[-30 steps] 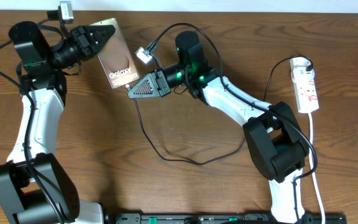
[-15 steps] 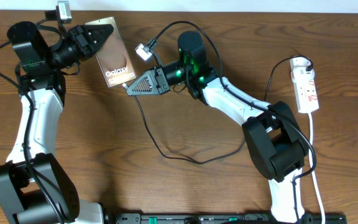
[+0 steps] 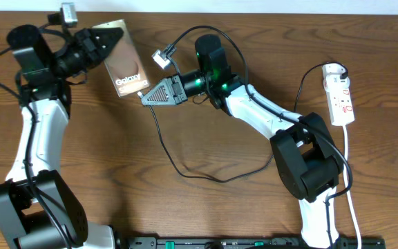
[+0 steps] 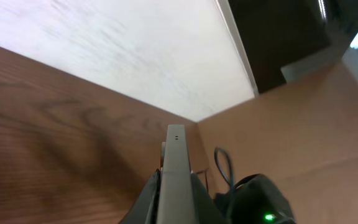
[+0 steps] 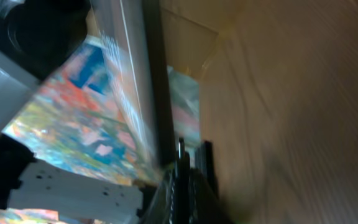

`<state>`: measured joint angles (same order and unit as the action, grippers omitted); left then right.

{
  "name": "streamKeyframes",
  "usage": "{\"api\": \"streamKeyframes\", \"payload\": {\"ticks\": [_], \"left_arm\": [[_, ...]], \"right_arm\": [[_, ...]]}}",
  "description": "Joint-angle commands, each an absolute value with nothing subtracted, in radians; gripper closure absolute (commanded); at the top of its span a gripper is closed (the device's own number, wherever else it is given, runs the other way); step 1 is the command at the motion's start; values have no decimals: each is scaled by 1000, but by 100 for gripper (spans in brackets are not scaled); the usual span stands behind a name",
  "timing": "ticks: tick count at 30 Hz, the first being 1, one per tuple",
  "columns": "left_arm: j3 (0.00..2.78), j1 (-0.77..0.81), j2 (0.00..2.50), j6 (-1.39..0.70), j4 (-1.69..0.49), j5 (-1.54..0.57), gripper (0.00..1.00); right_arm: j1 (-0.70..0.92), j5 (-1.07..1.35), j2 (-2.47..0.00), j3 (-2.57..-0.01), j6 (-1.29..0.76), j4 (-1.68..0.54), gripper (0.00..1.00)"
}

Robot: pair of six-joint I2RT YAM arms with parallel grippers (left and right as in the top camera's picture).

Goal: Plug charger to phone and switch on socket

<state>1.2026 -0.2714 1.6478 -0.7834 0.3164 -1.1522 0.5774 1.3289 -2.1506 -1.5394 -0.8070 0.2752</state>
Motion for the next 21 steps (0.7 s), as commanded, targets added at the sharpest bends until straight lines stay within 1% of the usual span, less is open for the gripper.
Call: {"api": "streamKeyframes", "payload": {"ticks": [1, 4, 7, 10, 13, 16, 21], "left_arm": [[1208, -361, 1646, -810, 324, -1166, 93], [1208, -418, 1646, -830, 324, -1172, 92], [1208, -471, 1646, -833, 324, -1221, 93], [1208, -499, 1646, -833, 321, -1266, 92], [1208, -509, 1646, -833, 319, -1296, 93], [1208, -509, 1646, -833, 319, -1302, 93], [1208, -509, 1646, -832, 319, -1302, 93]], "right_arm": [[568, 1291, -2145, -1556, -672, 194, 99], [568, 1272, -2145, -1556, -607, 111, 99], [564, 1208, -2145, -1556, -549, 22, 99], [549, 1030, -2145, -1556, -506, -163, 99], [518, 710, -2145, -1556, -508, -420, 99], [479, 475, -2145, -1556, -544, -590, 99], [410, 285, -2145, -1556, -593, -776, 99]]}}
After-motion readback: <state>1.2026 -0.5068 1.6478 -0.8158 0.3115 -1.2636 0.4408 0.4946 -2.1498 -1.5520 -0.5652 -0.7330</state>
